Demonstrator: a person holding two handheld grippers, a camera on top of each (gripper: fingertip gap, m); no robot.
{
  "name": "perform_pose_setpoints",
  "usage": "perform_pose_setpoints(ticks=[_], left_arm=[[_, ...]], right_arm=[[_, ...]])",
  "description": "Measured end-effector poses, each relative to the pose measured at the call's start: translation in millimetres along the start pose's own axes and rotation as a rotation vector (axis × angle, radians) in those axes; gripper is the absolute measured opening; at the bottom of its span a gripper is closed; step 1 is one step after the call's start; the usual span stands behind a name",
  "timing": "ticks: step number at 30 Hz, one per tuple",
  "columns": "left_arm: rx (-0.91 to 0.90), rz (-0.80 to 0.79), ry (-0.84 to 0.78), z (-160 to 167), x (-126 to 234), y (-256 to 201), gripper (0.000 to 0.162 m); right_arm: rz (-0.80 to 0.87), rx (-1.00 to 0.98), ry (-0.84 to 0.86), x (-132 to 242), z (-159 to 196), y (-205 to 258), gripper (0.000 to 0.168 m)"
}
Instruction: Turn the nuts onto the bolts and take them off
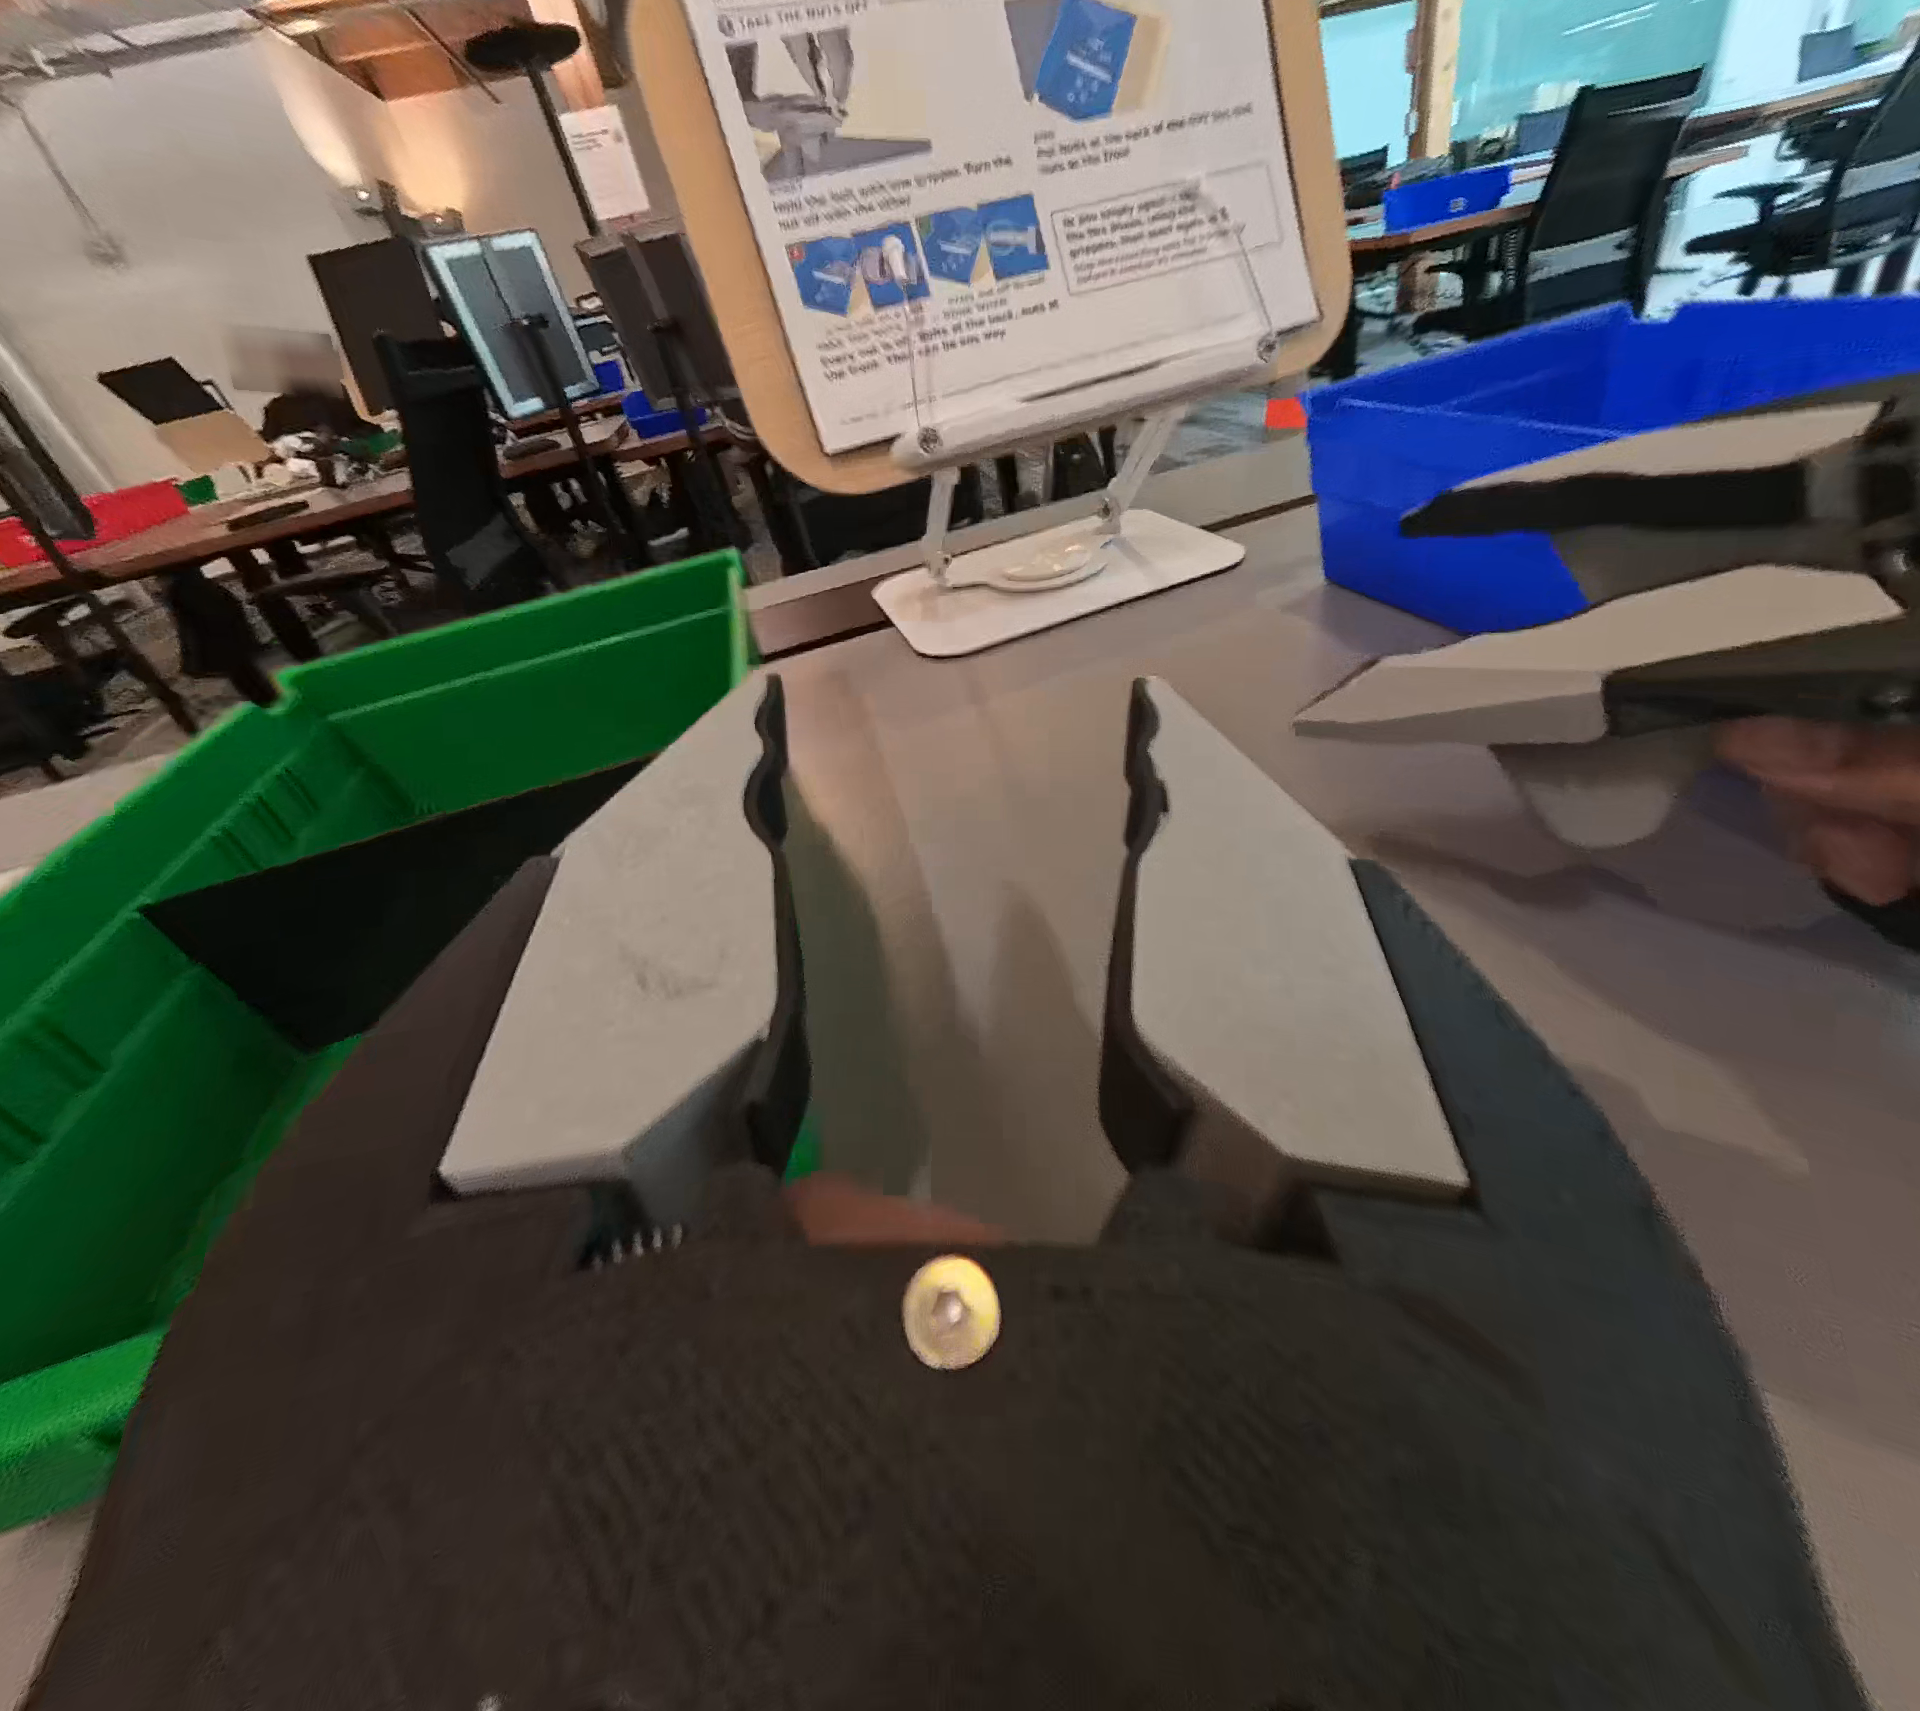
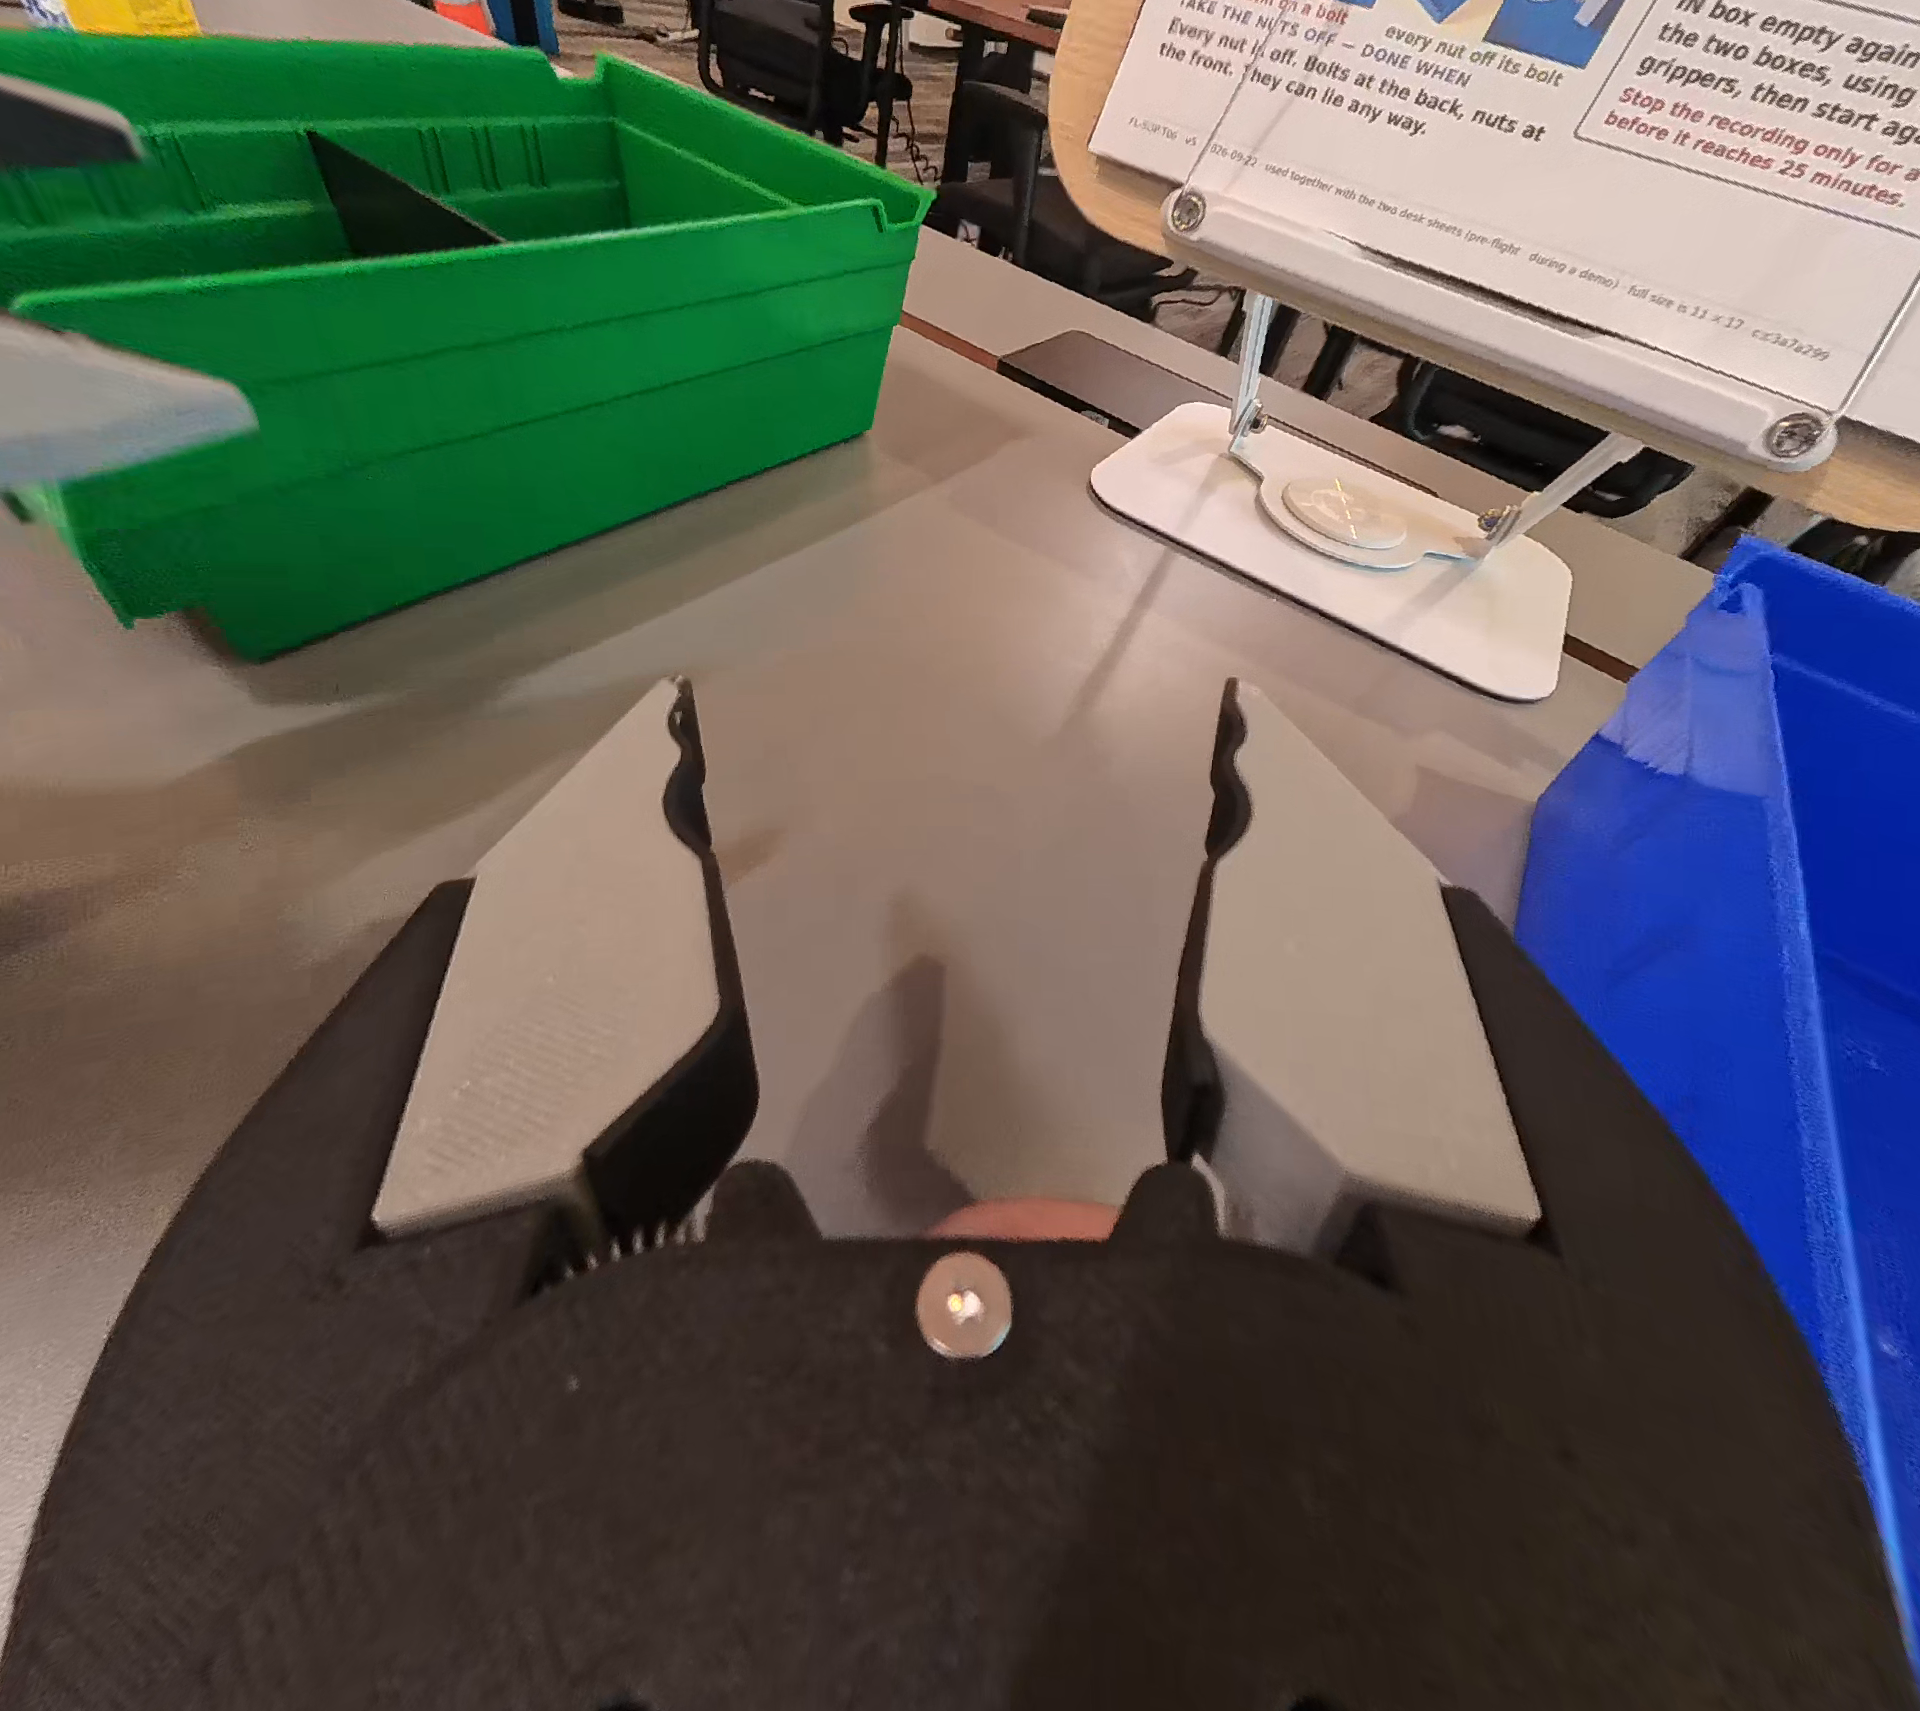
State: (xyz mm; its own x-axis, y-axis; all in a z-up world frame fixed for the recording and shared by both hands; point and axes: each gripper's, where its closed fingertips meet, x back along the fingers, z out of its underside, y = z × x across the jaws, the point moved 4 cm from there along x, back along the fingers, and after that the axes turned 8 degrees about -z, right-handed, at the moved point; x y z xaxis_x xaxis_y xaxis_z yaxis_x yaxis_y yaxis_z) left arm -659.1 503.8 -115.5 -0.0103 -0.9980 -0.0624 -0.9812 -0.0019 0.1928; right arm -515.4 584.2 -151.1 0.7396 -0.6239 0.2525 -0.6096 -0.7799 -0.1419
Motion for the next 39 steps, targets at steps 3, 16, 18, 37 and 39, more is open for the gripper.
perform_pose_setpoints(ticks=[3, 16, 18, 37, 39], left_arm=[[-0.05, -0.001, 0.046, -23.3, 3.0, 23.6, 0.066], [-0.261, 0.125, 0.772, 69.8, -56.6, 137.9, 0.041], [-0.278, 0.098, 0.827, 82.1, -63.8, 146.0, 0.039], [-0.338, 0.1, 1.047, 129.7, -85.1, 147.6, 0.014], [-0.328, 0.104, 1.035, 127.9, -84.8, 147.3, 0.011]], right_arm=[[-0.014, -0.01, -0.02, 2.2, -4.5, 0.8, 0.095], [-0.024, 0.078, 0.009, -0.7, -2.7, 12.9, 0.093], [-0.024, 0.079, 0.016, -1.9, -1.2, 12.7, 0.093], [-0.026, 0.071, 0.004, 0.7, -3.8, 10.9, 0.091], [-0.026, 0.072, 0.007, 0.6, -3.3, 10.8, 0.091]])
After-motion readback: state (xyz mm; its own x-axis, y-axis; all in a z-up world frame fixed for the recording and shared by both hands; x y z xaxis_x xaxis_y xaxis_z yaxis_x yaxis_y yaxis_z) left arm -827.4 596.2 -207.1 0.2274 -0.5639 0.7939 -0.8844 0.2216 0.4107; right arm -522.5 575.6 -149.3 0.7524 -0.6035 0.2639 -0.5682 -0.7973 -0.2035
